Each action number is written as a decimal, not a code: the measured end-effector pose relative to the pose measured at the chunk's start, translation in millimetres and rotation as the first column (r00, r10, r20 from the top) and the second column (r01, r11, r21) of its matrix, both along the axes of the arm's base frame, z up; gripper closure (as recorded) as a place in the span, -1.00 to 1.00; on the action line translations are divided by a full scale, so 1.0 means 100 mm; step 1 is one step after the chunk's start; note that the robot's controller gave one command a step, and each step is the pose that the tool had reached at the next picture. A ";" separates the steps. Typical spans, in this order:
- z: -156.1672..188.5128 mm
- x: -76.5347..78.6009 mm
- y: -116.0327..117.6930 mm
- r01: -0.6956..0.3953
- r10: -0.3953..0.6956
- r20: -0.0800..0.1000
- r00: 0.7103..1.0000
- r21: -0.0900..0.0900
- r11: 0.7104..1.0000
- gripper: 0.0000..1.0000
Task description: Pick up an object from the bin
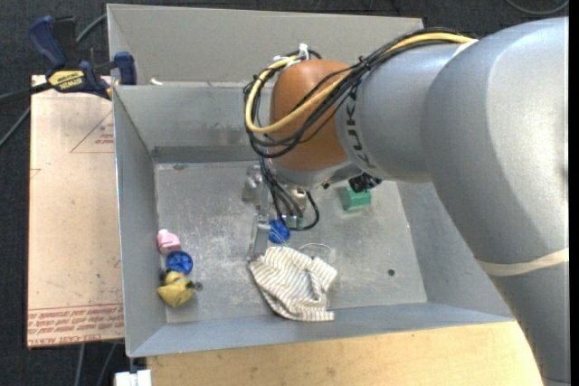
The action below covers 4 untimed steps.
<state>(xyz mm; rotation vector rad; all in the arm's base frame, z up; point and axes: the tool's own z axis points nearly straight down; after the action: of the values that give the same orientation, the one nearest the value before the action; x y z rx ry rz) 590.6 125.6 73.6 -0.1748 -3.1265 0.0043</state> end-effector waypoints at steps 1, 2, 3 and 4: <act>0.08 -0.24 -0.28 -0.126 0.126 0.013 0.992 0.003 0.992 -1.00; 0.08 -0.25 -0.27 -0.128 0.128 0.013 0.992 0.004 0.992 -1.00; 0.24 -0.90 -0.41 -0.287 0.287 0.012 0.958 0.004 0.958 -1.00; 0.04 -0.99 -0.64 -0.304 0.304 0.016 0.952 0.005 0.953 1.00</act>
Offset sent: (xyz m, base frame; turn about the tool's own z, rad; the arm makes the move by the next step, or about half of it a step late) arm -0.0653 -0.0442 -0.0036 -0.1478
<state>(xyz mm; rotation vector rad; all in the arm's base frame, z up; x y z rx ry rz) 491.6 61.2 77.3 0.3104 -3.1312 -0.0057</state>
